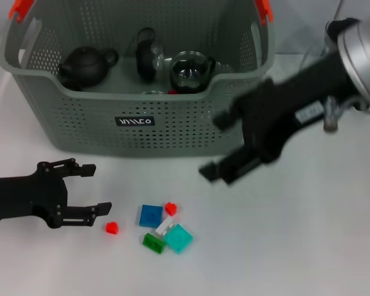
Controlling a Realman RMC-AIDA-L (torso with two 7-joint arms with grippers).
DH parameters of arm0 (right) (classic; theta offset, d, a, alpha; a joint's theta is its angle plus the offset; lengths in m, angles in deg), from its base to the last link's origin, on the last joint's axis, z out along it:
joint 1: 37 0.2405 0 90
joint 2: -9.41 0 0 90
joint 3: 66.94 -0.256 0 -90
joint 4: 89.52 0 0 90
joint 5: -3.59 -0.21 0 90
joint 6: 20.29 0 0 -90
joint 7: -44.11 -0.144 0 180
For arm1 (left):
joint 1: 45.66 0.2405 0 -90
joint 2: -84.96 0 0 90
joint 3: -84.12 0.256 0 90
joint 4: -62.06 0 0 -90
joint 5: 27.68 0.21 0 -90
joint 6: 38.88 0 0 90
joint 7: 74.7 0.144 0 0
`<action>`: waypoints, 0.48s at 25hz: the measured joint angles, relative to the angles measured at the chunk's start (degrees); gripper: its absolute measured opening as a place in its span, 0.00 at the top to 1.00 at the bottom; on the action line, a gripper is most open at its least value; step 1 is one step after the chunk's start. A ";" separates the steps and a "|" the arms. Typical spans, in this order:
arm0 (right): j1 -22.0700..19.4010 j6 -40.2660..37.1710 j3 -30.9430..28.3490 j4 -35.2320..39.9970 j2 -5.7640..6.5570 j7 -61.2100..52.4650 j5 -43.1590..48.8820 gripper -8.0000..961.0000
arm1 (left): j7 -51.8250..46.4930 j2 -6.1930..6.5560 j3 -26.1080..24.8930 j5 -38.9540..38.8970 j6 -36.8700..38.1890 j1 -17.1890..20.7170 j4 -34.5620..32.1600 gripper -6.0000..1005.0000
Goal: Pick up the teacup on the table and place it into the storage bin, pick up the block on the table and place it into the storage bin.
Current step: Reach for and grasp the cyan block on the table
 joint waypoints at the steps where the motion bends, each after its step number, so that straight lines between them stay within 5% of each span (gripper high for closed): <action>1: -0.28 -0.92 1.06 -0.18 0.00 -1.69 0.18 0.04 | 0.00 0.00 0.00 0.00 0.00 -0.05 0.00 0.13; 6: -0.75 -0.48 9.17 -2.90 -0.11 -10.28 2.26 0.04 | 0.00 0.00 0.07 0.08 -0.25 -0.23 0.00 0.13; 12: 3.33 6.21 21.16 -12.68 -0.25 -18.48 4.73 0.04 | 0.66 0.00 -0.01 0.09 -0.12 -0.32 0.00 0.13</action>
